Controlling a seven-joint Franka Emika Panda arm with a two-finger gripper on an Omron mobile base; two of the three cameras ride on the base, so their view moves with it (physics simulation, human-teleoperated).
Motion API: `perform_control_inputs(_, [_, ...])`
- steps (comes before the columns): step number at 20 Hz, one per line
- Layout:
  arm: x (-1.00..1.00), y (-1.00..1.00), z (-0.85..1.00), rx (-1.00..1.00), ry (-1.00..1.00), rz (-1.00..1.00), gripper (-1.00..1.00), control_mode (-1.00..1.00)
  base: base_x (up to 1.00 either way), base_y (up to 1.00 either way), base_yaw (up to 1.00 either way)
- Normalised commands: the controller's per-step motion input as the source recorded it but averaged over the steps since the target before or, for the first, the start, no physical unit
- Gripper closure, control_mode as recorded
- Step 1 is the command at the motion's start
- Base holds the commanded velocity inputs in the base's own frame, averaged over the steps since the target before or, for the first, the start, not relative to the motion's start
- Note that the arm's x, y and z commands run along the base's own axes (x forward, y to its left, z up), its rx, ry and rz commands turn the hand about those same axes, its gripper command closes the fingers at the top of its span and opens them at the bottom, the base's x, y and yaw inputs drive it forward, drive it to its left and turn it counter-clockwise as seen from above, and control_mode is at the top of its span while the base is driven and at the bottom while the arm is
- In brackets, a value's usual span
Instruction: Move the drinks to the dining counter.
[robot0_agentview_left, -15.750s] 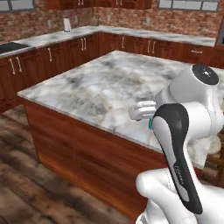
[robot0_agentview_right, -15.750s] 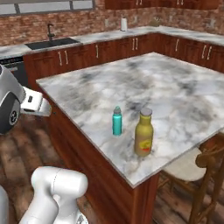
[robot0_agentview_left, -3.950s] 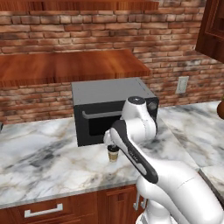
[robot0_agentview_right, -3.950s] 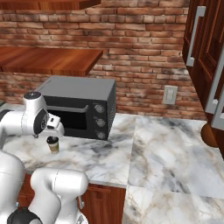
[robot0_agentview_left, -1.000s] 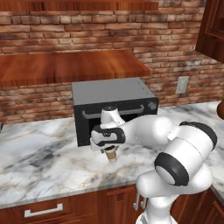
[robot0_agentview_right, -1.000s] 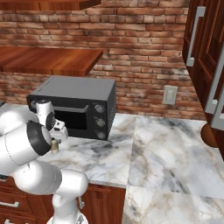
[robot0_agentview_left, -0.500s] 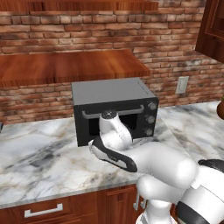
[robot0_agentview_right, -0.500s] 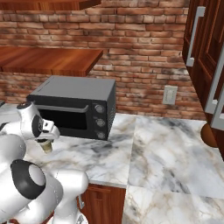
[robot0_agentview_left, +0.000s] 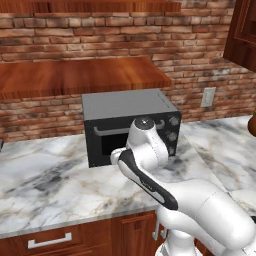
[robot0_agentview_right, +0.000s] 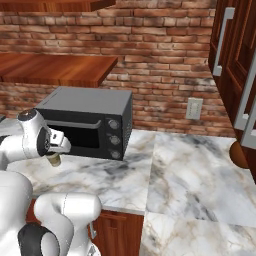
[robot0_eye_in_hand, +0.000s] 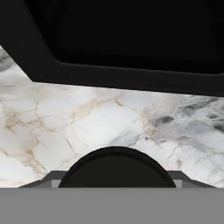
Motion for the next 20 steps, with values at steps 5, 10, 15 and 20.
perform_control_inputs(5, [-0.27,-0.04,0.68,0.06,0.04,0.0,1.0,-1.0,0.0,0.0,0.0])
perform_control_inputs(10, [-0.34,-0.02,0.39,0.0,0.0,0.0,1.0,-1.0,0.0,0.0,0.0])
perform_control_inputs(15, [-0.17,0.0,0.3,-0.06,0.04,0.0,1.0,-1.0,0.0,0.0,0.0])
perform_control_inputs(20, [-0.38,0.0,0.31,-0.02,0.07,0.0,1.0,-1.0,0.0,0.0,0.0])
